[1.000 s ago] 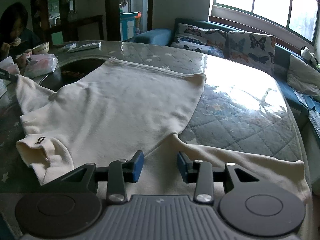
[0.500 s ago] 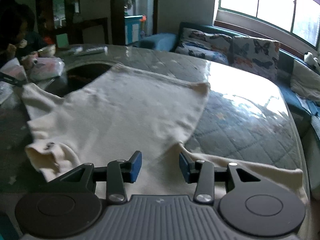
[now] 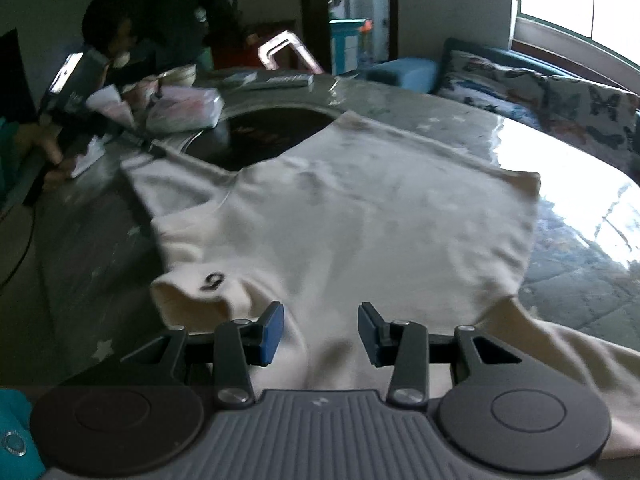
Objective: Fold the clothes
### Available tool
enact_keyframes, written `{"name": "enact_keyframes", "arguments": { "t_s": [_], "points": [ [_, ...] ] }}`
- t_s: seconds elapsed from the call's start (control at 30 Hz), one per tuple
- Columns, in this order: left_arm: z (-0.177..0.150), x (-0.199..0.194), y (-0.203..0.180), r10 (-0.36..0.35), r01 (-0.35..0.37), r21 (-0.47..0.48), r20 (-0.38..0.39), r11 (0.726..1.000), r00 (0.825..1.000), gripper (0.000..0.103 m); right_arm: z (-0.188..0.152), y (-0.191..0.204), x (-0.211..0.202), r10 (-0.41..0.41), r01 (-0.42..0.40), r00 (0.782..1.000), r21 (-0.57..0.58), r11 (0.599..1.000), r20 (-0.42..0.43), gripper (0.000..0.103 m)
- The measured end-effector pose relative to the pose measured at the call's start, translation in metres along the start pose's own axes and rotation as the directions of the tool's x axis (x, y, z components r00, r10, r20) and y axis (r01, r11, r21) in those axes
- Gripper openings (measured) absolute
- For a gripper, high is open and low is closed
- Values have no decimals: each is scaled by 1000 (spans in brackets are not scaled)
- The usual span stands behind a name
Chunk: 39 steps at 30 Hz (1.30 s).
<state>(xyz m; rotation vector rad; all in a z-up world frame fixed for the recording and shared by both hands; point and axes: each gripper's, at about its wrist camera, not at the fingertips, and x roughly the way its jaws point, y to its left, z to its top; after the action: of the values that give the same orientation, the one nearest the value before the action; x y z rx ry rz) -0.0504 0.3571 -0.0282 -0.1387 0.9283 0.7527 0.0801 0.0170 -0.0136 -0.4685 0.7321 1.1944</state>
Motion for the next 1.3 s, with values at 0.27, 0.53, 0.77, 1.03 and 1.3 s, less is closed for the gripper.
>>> {"name": "enact_keyframes", "arguments": {
  "t_s": [0.27,0.53,0.77,1.03,1.3],
  "points": [
    [0,-33,-26,-76,73,46,57,996,995,37,1,10,1,-4,4,1000,-19,1000,8,40],
    [-15,-89,-119,-402,370,246,93,896,911,37,-4,12,-11,-22,22,999,-16,1000,30,37],
    [-36,-88,-184,-537,498,357,14,791,843,37,-16,5,-24,-12,11,1000,32,999,28,36],
    [-49,-89,-198,-542,499,403,-8,767,840,37,-34,-22,-36,-66,63,998,128,990,17,36],
    [-38,-104,-208,-561,500,440,12,746,827,40,-48,-66,-65,-206,178,976,283,942,73,36]
  ]
}}
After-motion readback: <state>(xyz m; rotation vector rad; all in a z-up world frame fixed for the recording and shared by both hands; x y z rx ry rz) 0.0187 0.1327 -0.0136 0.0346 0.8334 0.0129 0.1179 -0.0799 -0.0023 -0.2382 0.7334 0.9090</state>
